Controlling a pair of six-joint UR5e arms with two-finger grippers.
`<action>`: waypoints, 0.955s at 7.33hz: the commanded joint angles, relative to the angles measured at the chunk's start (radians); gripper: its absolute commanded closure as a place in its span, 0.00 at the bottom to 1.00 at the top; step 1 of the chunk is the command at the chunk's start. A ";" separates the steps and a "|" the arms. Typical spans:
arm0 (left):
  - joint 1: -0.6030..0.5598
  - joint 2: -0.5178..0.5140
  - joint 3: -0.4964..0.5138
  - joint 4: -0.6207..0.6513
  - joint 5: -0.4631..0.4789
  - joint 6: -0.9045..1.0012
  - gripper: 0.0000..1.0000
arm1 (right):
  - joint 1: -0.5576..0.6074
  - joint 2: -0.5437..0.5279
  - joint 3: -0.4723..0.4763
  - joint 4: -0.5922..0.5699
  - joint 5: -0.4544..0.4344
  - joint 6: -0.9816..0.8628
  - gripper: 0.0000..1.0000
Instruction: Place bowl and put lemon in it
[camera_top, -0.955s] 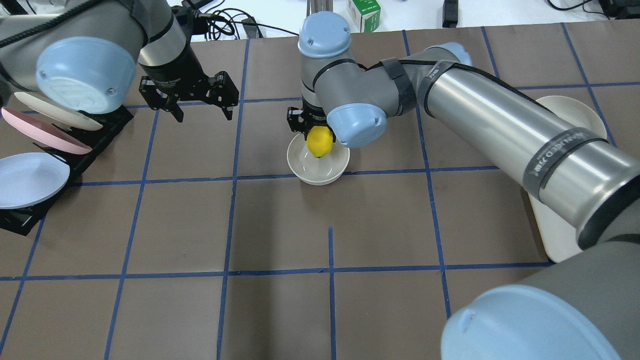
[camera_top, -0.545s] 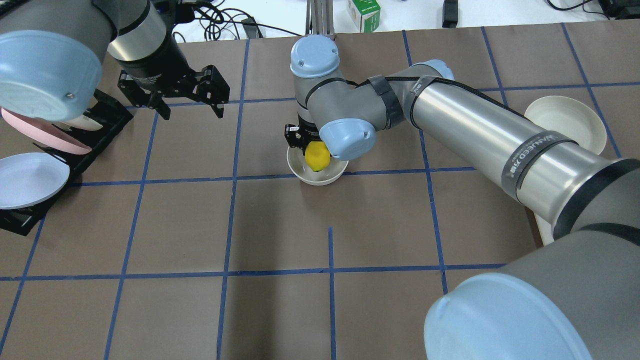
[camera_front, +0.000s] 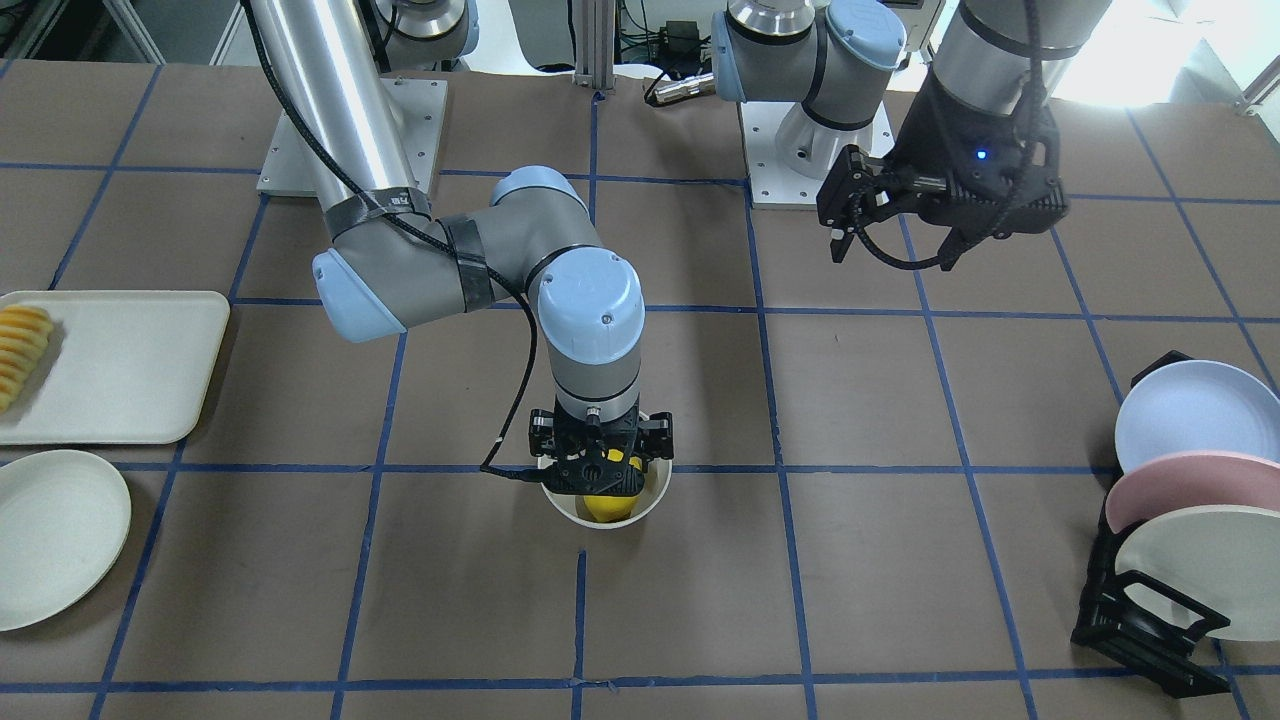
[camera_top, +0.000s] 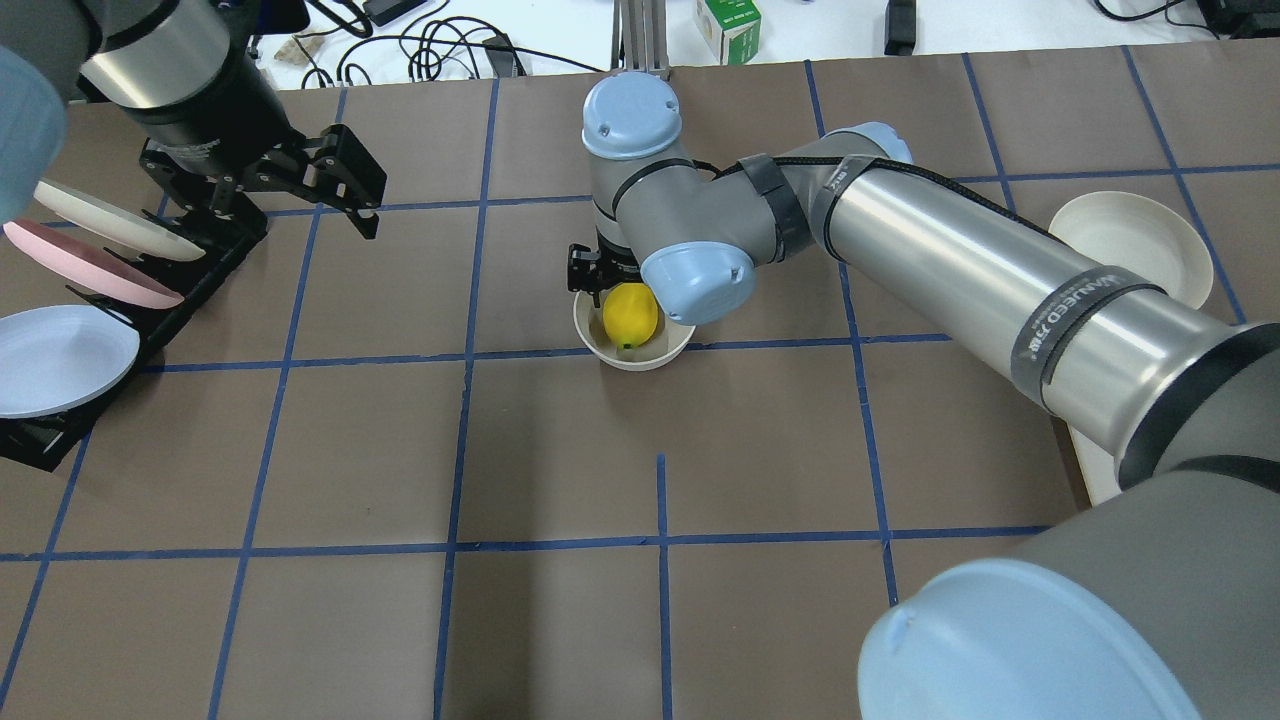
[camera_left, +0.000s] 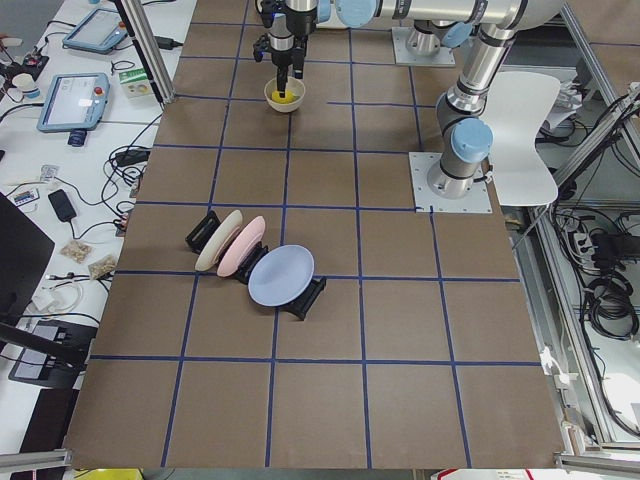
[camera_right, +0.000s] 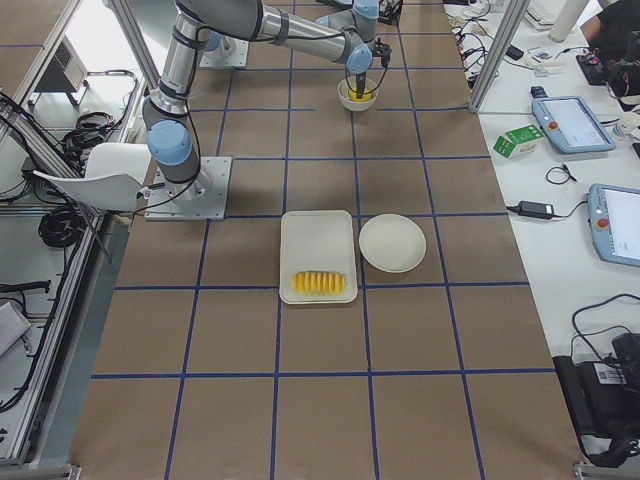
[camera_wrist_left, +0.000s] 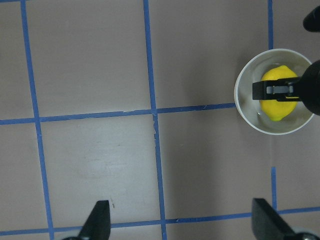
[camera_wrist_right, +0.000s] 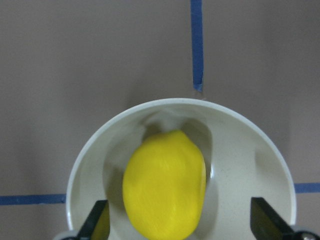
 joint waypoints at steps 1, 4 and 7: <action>0.013 0.011 -0.006 -0.014 0.005 0.002 0.00 | -0.004 -0.112 -0.012 0.077 -0.004 0.002 0.00; 0.012 0.007 -0.009 -0.012 -0.010 0.001 0.00 | -0.104 -0.313 -0.027 0.283 -0.054 -0.065 0.00; 0.007 -0.001 -0.006 -0.012 -0.005 -0.004 0.00 | -0.323 -0.469 -0.047 0.488 -0.053 -0.292 0.00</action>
